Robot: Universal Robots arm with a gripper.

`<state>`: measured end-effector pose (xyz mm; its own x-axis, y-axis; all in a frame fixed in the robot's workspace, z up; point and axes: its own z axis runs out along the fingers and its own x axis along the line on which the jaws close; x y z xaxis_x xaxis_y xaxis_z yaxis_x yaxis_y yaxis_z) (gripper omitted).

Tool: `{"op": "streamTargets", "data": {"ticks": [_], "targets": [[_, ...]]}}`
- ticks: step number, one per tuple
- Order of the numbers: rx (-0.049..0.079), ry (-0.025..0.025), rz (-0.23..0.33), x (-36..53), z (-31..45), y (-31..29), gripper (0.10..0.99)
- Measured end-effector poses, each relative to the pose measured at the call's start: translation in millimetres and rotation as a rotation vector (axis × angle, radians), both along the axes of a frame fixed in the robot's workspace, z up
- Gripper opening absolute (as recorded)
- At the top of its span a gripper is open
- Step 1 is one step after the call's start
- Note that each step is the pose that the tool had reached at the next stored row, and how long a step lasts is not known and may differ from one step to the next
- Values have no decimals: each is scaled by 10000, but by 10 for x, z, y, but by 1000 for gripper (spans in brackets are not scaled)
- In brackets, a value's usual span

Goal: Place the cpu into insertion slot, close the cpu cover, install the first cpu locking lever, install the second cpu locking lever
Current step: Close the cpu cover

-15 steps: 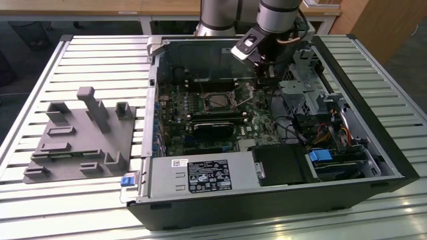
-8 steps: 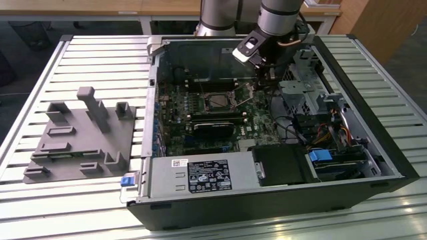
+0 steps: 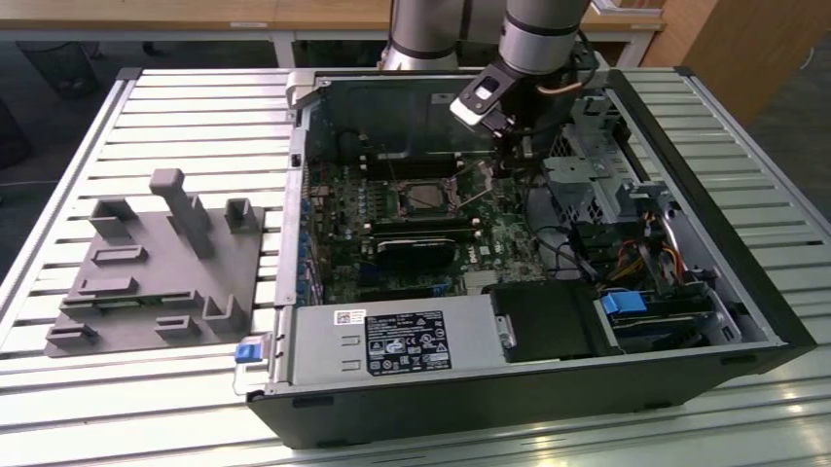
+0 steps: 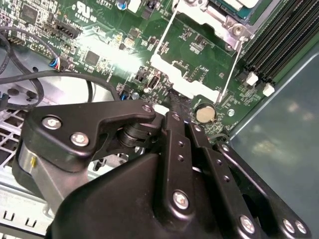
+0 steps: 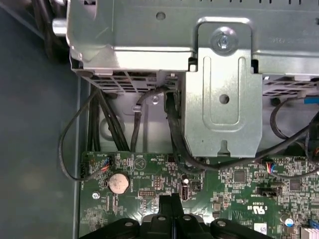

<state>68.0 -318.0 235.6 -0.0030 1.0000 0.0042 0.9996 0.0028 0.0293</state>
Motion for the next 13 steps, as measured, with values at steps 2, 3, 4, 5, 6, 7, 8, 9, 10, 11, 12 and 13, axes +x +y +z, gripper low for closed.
{"op": "streamTargets", "data": {"ticks": [2, 3, 4, 5, 6, 7, 8, 9, 10, 11, 12, 13], "targets": [[1, 0, 0, -24, -1, 0, 106], [2, 0, -1, -35, -1, 0, 106], [2, 0, -1, -41, -1, -1, 106], [3, -1, -1, -45, -1, -1, 106], [3, -1, -1, -48, -2, 0, 106], [3, -1, 0, -48, -2, 0, 106], [2, 0, 0, -50, -1, 0, 106], [2, 0, -1, -53, -1, 0, 106], [2, 0, -1, -56, -1, 0, 106], [2, 0, 0, -58, -1, 0, 106], [2, 0, -1, -61, -1, 0, 106], [3, 0, -1, -64, -1, 0, 106]]}}
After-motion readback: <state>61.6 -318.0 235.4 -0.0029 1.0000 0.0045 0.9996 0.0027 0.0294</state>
